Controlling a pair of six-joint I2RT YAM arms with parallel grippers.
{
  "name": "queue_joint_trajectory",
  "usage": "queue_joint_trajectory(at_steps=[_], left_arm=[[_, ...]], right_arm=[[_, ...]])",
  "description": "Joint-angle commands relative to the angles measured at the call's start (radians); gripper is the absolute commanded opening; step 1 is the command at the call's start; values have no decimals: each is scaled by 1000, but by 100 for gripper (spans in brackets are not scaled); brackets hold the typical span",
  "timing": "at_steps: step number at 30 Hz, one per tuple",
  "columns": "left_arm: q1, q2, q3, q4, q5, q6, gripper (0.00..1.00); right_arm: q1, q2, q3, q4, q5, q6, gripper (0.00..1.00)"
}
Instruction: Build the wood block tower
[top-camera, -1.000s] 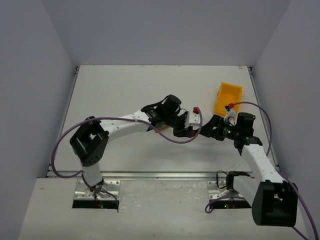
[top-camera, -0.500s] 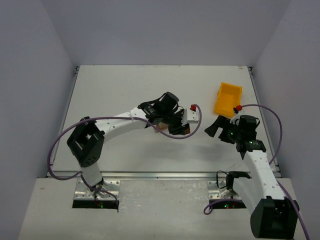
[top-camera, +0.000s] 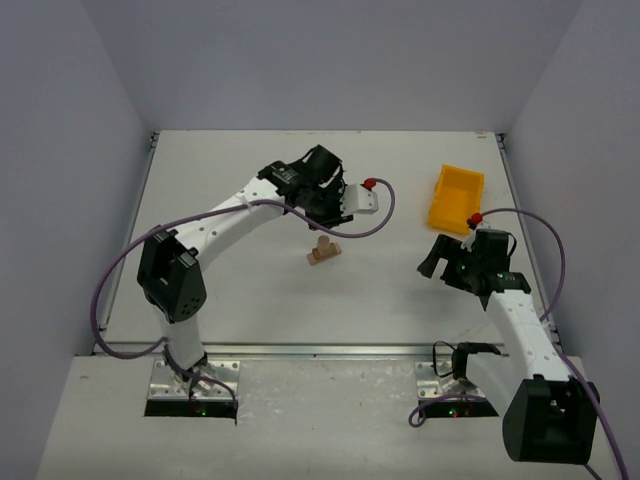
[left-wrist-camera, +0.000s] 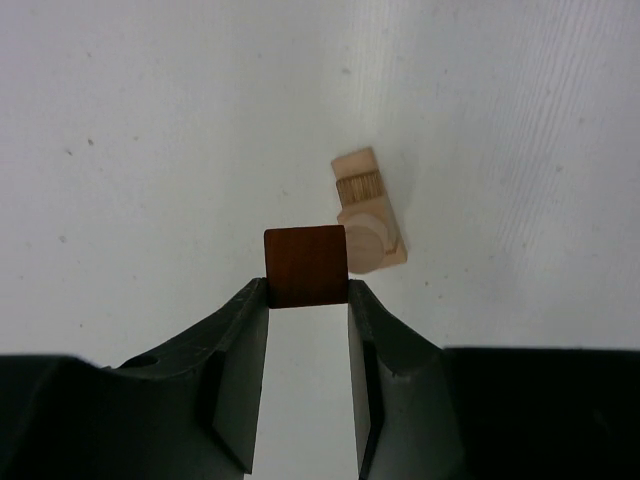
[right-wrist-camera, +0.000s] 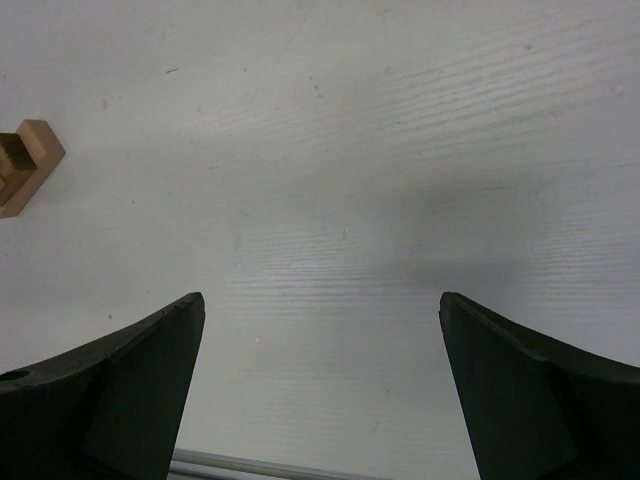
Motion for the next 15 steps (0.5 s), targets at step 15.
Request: queue_joint_trajectory(at_steps=[15], left_arm=[[5, 162, 196, -259, -59, 53, 0]], right_arm=[[-3, 28, 116, -92, 49, -63, 99]])
